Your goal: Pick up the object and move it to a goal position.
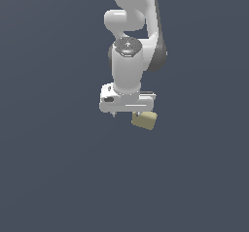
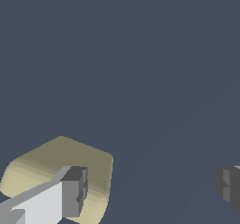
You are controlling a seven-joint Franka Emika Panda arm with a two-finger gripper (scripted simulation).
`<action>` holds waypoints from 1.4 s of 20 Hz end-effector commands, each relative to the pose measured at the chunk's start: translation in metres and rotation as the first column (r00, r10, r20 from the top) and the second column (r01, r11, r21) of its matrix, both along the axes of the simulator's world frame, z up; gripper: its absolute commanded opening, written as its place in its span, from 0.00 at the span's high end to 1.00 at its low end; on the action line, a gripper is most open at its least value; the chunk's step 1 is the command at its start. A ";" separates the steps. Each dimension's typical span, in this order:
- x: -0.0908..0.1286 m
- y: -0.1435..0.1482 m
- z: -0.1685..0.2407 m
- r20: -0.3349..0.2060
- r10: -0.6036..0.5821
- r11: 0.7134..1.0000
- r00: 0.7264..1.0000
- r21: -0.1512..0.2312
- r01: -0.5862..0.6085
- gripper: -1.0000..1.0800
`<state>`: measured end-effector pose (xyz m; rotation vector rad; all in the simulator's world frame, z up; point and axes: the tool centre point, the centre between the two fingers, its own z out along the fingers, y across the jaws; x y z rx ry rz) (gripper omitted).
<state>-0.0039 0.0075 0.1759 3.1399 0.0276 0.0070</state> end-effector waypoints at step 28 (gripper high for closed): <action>-0.007 0.018 -0.012 -0.007 0.191 0.982 0.982 0.015 -0.191 0.04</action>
